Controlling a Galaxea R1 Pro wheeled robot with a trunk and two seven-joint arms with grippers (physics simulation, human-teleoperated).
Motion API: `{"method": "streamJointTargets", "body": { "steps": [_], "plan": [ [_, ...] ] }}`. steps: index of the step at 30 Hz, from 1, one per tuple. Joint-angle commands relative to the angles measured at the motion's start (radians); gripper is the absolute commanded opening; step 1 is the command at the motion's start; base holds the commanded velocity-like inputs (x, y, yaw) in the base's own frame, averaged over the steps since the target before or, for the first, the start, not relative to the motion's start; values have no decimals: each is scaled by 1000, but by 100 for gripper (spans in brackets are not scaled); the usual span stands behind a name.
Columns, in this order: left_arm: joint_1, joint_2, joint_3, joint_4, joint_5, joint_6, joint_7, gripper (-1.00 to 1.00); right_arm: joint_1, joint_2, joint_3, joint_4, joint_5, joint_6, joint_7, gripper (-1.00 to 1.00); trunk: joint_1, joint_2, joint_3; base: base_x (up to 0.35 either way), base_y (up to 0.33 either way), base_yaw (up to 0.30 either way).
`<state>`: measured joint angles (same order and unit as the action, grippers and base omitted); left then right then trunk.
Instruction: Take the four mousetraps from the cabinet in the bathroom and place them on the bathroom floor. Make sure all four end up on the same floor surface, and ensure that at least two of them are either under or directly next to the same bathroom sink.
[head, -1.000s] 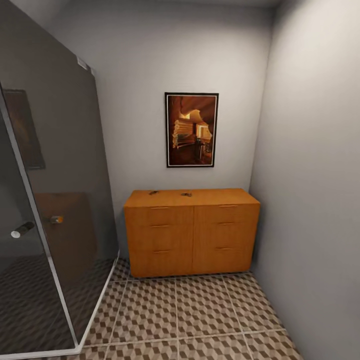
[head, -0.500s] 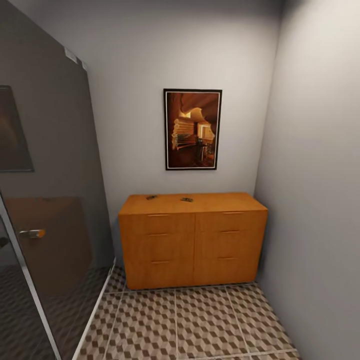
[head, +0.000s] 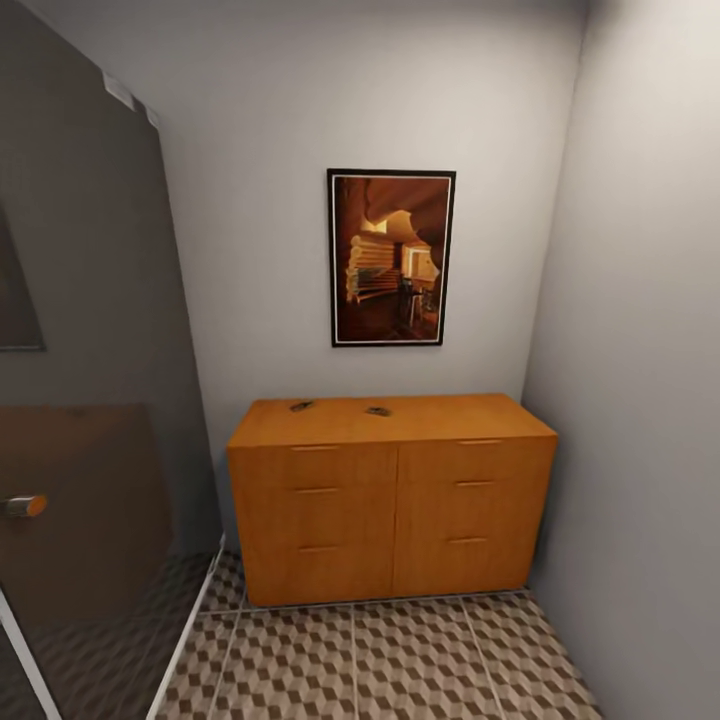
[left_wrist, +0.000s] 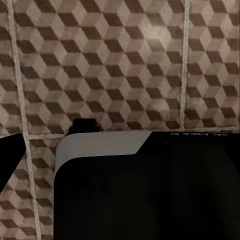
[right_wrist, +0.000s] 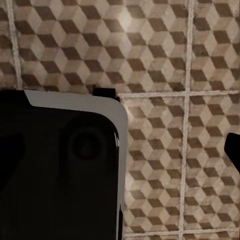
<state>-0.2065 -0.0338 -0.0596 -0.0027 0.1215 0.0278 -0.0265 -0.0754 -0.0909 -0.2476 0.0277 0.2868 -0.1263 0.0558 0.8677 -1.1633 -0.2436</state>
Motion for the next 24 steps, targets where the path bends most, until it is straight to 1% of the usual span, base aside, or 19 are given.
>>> {"method": "streamJointTargets", "body": {
  "steps": [1,10,24],
  "plan": [
    [-1,0,-6,0,10,3,-3,100,-1,-1,-9,3,8,-6,2,100,1,-1,-1,324,101,0],
    [-1,1,-6,0,10,3,-3,100,-1,-1,-9,3,8,-6,2,100,1,-1,-1,316,169,0],
    [-1,2,-6,0,10,3,-3,100,-1,-1,-9,3,8,-6,2,100,1,-1,-1,283,220,0]
  ]
}}
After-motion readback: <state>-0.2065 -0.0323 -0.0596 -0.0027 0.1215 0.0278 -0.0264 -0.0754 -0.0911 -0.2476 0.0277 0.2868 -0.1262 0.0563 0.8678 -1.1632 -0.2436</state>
